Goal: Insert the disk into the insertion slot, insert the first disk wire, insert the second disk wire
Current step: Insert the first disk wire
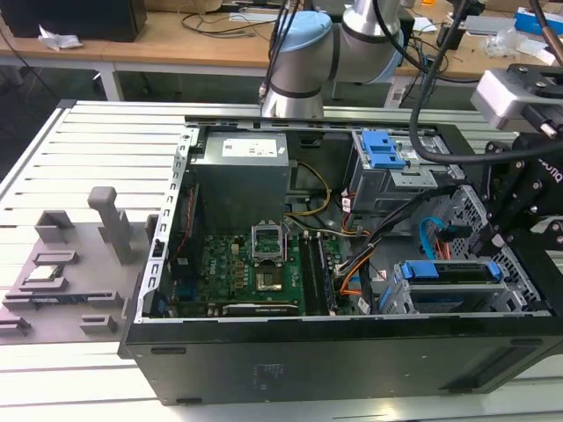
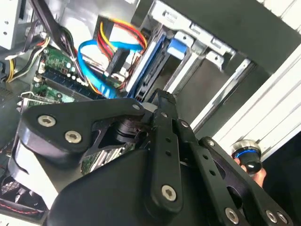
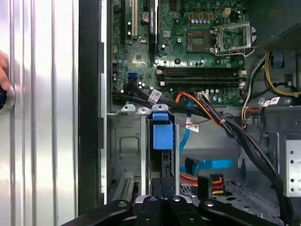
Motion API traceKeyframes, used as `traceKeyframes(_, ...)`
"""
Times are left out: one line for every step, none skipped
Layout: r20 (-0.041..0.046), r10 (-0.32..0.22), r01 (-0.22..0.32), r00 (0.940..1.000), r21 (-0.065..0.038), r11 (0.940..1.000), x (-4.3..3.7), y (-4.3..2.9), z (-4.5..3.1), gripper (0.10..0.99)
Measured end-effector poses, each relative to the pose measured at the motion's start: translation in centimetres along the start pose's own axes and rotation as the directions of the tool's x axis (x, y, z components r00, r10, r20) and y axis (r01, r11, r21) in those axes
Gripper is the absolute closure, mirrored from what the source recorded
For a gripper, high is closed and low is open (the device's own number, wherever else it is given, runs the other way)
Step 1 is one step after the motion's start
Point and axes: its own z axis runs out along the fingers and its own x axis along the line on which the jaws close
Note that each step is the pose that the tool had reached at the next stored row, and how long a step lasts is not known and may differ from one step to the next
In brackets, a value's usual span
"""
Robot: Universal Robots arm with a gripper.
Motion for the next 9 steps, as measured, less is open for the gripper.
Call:
traceKeyframes(0.0001,0.000,0.000,1.0000,0.000,1.0000,-0.21,-0.25,0.10,0.980)
traceKeyframes(0.0002,0.000,0.000,1.0000,0.000,1.0000,-0.45,-0.34,0.16,0.980)
traceKeyframes(0.0002,0.000,0.000,1.0000,0.000,1.0000,-1.07,-0.45,0.26,0.980)
traceKeyframes(0.0001,0.000,0.000,1.0000,0.000,1.0000,-2.15,-0.50,0.33,0.980)
traceKeyframes(0.0002,0.000,0.000,1.0000,0.000,1.0000,-3.19,-0.49,0.45,0.980)
traceKeyframes(0.0001,0.000,0.000,1.0000,0.000,1.0000,-3.52,-0.49,0.56,0.980)
traceKeyframes(0.0001,0.000,0.000,1.0000,0.000,1.0000,-3.83,-0.49,0.67,0.980)
traceKeyframes(0.0003,0.000,0.000,1.0000,0.000,1.0000,-4.14,-0.49,0.78,0.980)
traceKeyframes(0.0001,0.000,0.000,1.0000,0.000,1.0000,-4.37,-0.49,0.83,0.980)
